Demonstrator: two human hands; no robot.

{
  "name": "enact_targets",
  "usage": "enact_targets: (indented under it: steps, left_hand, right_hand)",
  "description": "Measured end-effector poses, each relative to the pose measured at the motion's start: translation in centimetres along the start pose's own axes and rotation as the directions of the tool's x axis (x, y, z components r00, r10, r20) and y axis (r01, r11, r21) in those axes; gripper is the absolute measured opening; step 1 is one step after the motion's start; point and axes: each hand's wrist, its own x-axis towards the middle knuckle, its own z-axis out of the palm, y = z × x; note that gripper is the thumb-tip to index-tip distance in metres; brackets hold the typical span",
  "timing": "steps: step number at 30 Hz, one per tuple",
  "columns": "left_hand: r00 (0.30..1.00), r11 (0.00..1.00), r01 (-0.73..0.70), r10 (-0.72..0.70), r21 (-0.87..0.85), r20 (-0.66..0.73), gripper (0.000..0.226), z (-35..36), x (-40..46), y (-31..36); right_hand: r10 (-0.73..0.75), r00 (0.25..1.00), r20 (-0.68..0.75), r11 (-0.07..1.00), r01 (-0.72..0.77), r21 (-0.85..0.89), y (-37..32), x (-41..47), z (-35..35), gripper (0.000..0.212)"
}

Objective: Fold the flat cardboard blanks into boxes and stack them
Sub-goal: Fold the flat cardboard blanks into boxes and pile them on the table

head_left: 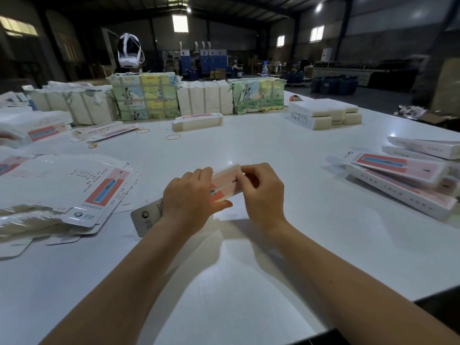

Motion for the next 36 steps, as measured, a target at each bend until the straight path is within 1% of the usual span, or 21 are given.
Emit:
enact_targets:
  steps: [2, 4, 6, 7, 9, 11, 12, 14, 15, 16, 17, 19, 20, 21, 23, 25, 27, 30, 32, 33, 36]
  left_hand:
    - [1.0, 1.0, 0.019, -0.019, -0.017, 0.015, 0.073, 0.1, -0.1, -0.7]
    - [0.999, 1.0, 0.027, -0.026, -0.017, 0.039, 0.072, 0.0, -0.1, -1.6]
    - [0.999, 1.0, -0.002, 0.002, -0.007, 0.052, 0.071, -0.2, 0.0, -2.4]
    - [0.998, 1.0, -0.031, 0.03, 0.004, 0.06, 0.069, -0.3, -0.1, -2.9]
    - [0.993, 0.996, -0.084, 0.083, 0.009, 0.082, 0.068, -0.5, -0.1, -3.4]
    - [0.982, 0.994, -0.104, 0.106, -0.018, 0.154, 0.067, -0.5, -0.2, -3.4]
    - [0.975, 0.994, -0.102, 0.107, -0.034, 0.195, 0.067, -0.5, -0.2, -3.4]
    - [0.963, 0.994, -0.1, 0.11, -0.054, 0.247, 0.066, -0.2, -0.3, -3.3]
    - [0.964, 0.991, -0.121, 0.13, -0.052, 0.234, 0.067, 0.0, -0.4, -3.3]
    - [0.97, 0.987, -0.153, 0.157, -0.039, 0.184, 0.067, 0.2, -0.5, -3.3]
    - [0.977, 0.983, -0.183, 0.185, -0.02, 0.105, 0.068, 0.4, -0.5, -3.4]
    - [0.976, 0.976, -0.217, 0.216, -0.009, -0.036, 0.068, 1.5, -0.4, -4.0]
    - [0.975, 0.976, -0.214, 0.212, -0.028, -0.065, 0.068, 2.2, -0.2, -4.6]
    - [0.98, 0.979, -0.194, 0.191, -0.061, -0.06, 0.068, 3.0, 0.1, -5.2]
    - [0.992, 0.983, -0.119, 0.122, -0.139, 0.015, 0.066, 5.1, 0.2, -6.7]
    - [0.992, 0.981, -0.045, 0.065, -0.19, 0.105, 0.063, 7.8, -0.4, -8.3]
    - [0.985, 0.972, 0.027, 0.015, -0.232, 0.175, 0.062, 10.3, -1.0, -9.9]
    - [0.978, 0.971, 0.047, 0.003, -0.234, 0.209, 0.056, 12.6, -1.0, -11.6]
    - [0.967, 0.956, 0.082, -0.007, -0.281, 0.256, 0.054, 12.7, -1.1, -10.8]
    - [0.961, 0.946, 0.104, -0.016, -0.307, 0.275, 0.053, 12.4, -1.4, -10.3]
    - [0.944, 0.931, 0.134, -0.015, -0.34, 0.331, 0.033, 11.1, -1.6, -8.8]
  right_hand:
    - [0.031, 0.999, 0.029, 0.999, -0.032, 0.029, 0.1, -0.1, 0.0, 0.015]
    - [-0.005, 0.995, 0.096, 1.0, 0.004, 0.016, 0.0, -0.2, 0.0, 0.031]
    - [-0.108, 0.962, 0.249, 0.989, 0.129, -0.072, 0.0, -0.3, 0.1, 0.056]
    - [-0.158, 0.923, 0.349, 0.964, 0.221, -0.147, 0.0, -0.4, 0.3, 0.069]
    - [-0.232, 0.839, 0.493, 0.863, 0.411, -0.293, 0.1, -0.7, 0.6, 0.082]
    - [-0.306, 0.772, 0.556, 0.758, 0.551, -0.348, 0.3, -0.8, 0.8, 0.076]
    - [-0.323, 0.748, 0.58, 0.725, 0.589, -0.357, 0.5, -0.7, 0.8, 0.07]
    - [-0.285, 0.719, 0.634, 0.677, 0.619, -0.399, 0.9, -0.6, 0.8, 0.065]
    - [-0.243, 0.717, 0.653, 0.661, 0.615, -0.43, 1.1, -0.7, 0.9, 0.065]
    - [-0.196, 0.727, 0.658, 0.654, 0.597, -0.465, 1.4, -0.6, 0.9, 0.066]
    - [-0.153, 0.747, 0.647, 0.652, 0.568, -0.502, 1.6, -0.3, 0.7, 0.065]
    - [-0.104, 0.814, 0.571, 0.661, 0.485, -0.572, 2.0, 1.4, -0.6, 0.056]
    - [-0.094, 0.852, 0.514, 0.672, 0.436, -0.599, 2.1, 2.7, -1.7, 0.05]
    - [-0.091, 0.886, 0.456, 0.681, 0.389, -0.621, 2.3, 4.2, -3.2, 0.046]
    - [-0.088, 0.937, 0.339, 0.667, 0.308, -0.678, 3.0, 7.4, -7.3, 0.042]
    - [-0.063, 0.978, 0.2, 0.611, 0.197, -0.767, 4.4, 10.0, -12.1, 0.041]
    - [-0.026, 0.999, 0.046, 0.531, 0.053, -0.846, 6.4, 11.7, -17.2, 0.042]
    - [0.051, 0.991, -0.125, 0.357, -0.135, -0.924, 9.8, 12.0, -23.8, 0.038]
    - [0.138, 0.972, -0.188, 0.227, -0.216, -0.95, 11.8, 11.4, -26.5, 0.037]
    - [0.158, 0.966, -0.204, 0.194, -0.233, -0.953, 12.4, 11.0, -27.3, 0.036]
    - [0.156, 0.97, -0.185, 0.173, -0.211, -0.962, 13.1, 10.7, -27.9, 0.031]
